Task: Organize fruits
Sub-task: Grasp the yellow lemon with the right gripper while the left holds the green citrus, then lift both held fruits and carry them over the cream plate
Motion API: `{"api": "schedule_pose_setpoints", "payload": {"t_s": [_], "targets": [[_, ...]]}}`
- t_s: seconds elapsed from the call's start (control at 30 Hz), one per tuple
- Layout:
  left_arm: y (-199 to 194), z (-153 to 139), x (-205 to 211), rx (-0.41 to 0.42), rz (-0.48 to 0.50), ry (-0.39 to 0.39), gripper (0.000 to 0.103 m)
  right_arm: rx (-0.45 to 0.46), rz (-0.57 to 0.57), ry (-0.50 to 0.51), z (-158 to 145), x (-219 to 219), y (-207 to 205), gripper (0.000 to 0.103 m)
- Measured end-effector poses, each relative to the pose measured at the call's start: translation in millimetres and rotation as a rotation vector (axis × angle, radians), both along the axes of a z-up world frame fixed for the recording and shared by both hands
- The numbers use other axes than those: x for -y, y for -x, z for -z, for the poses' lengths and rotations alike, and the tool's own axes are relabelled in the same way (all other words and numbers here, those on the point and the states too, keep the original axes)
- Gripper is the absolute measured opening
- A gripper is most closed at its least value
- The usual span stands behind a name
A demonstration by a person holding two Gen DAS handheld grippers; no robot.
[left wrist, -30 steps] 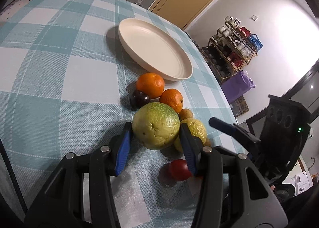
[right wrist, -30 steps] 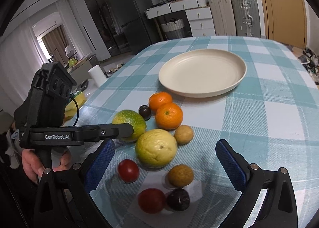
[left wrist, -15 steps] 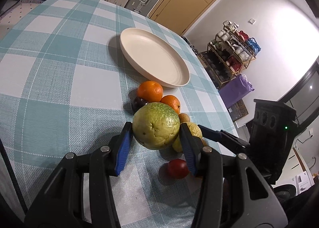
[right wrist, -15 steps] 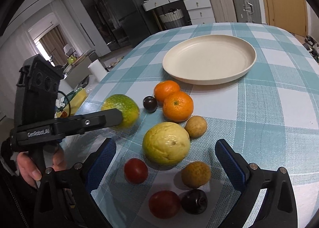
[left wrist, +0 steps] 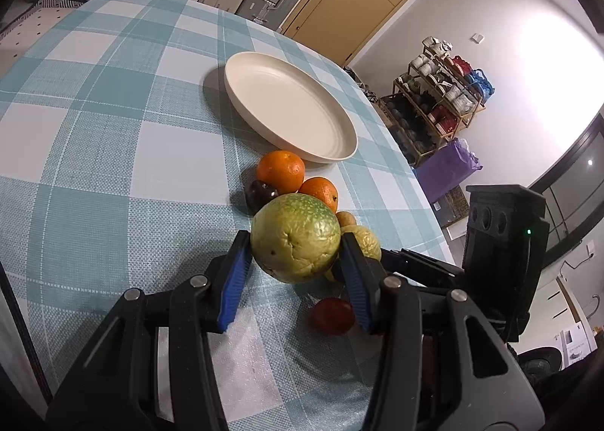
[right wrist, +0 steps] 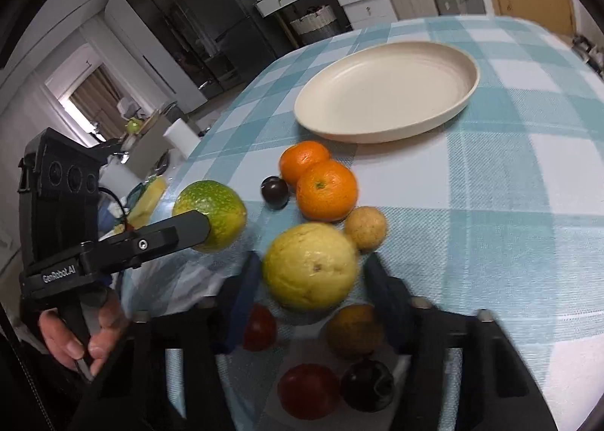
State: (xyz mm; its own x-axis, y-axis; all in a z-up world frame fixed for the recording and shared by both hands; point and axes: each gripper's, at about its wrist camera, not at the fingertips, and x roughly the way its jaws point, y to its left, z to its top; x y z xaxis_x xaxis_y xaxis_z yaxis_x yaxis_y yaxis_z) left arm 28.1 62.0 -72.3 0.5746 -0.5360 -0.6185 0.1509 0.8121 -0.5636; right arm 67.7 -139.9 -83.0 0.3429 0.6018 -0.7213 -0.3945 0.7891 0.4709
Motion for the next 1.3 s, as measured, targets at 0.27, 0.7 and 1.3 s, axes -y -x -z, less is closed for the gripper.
{"api": "schedule_pose_setpoints", "payload": {"t_s": [0.27, 0.7, 1.3], "targets": [[-3.7, -6.8, 0.9, 0.016, 0.003, -0.010, 0.044, 0.029, -0.009, -0.009, -4.3, -0.3, 5.6, 0.051], [-31.3, -38.7, 1.9, 0.068, 0.009, -0.026, 0.045, 0.175, 0.041, -0.071, -51.6, 30.2, -6.9, 0.051], [-120.7, -80.6, 7.1, 0.097, -0.018, -0.099, 0.045, 0.269, 0.049, -0.024, -90.2, 45.6, -91.5, 0.051]]}}
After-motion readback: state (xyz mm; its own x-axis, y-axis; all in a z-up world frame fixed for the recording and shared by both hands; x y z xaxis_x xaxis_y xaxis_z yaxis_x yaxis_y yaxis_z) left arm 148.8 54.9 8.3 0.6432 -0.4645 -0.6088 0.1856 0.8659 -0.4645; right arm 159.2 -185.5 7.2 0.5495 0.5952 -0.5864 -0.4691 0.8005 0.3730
